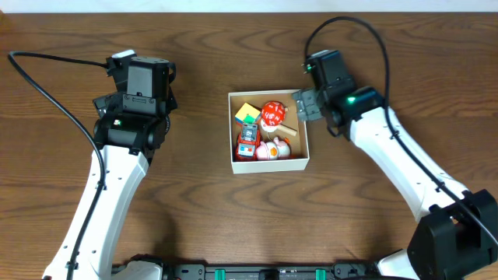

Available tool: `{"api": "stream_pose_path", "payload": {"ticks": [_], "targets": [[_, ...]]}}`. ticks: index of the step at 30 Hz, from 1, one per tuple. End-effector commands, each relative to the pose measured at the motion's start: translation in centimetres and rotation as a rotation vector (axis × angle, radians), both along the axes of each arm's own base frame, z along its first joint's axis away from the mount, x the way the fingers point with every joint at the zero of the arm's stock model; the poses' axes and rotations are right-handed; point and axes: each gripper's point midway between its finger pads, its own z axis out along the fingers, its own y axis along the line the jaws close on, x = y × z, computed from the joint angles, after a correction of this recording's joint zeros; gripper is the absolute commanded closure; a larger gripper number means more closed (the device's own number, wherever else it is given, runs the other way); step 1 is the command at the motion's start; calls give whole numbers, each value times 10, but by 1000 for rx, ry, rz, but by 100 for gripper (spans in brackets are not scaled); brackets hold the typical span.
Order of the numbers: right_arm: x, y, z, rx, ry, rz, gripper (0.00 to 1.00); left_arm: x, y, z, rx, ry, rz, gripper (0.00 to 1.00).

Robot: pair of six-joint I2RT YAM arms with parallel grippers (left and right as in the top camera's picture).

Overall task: Pack container
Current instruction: 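Open the right gripper and lift it away from the box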

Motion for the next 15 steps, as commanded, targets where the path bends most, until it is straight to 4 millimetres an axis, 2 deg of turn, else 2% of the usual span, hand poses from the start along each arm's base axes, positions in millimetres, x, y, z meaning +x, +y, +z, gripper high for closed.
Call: {"api": "stream_pose_path", "payload": {"ticks": [1,6,15], "targets": [[6,-17,0,-2,-5,-72,1,0,4,9,3,-29,25,2],[6,-27,-2,-9,5,-90,1,0,4,9,2,-29,24,2],[6,-27,-2,-9,6,-90,1,0,4,9,3,-29,25,2]]}}
